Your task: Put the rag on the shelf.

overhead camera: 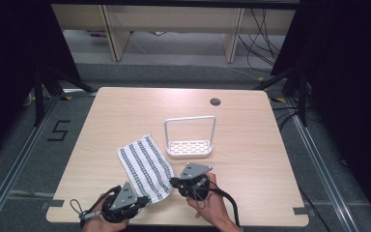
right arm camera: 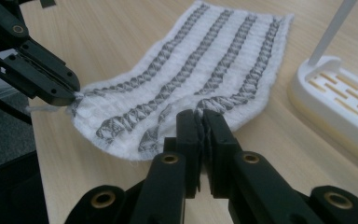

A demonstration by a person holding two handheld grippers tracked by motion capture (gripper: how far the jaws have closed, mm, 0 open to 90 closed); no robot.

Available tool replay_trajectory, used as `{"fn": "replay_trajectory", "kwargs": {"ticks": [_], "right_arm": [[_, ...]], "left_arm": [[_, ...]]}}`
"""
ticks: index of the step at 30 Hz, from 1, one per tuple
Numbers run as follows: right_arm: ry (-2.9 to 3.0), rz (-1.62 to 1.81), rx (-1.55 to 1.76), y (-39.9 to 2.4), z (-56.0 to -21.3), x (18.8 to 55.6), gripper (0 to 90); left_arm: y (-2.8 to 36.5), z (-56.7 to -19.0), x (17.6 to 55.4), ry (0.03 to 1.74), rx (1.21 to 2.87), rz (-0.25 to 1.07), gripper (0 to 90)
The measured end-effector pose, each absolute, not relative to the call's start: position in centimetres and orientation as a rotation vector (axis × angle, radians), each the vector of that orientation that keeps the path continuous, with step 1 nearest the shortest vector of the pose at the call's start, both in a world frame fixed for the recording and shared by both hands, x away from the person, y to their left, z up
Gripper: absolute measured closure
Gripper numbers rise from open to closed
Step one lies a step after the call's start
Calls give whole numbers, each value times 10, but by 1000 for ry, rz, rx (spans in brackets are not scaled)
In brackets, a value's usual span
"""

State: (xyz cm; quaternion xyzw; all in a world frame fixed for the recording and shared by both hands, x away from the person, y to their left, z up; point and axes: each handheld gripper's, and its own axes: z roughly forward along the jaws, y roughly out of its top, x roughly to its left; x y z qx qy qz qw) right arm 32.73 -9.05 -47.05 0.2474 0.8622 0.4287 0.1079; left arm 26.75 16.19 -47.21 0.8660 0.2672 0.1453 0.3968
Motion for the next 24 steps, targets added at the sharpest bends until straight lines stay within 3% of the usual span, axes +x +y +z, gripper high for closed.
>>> {"fn": "replay_trajectory", "kwargs": {"ticks": [11,24], "right_arm": [[2492,1338,644,-78,-419,333,867],[2350,1520,593,-87,-336,332,869]], "left_arm": [[176,-416,274,642,2115,408,870],[183,-318,279,548,2022,535,872]]}}
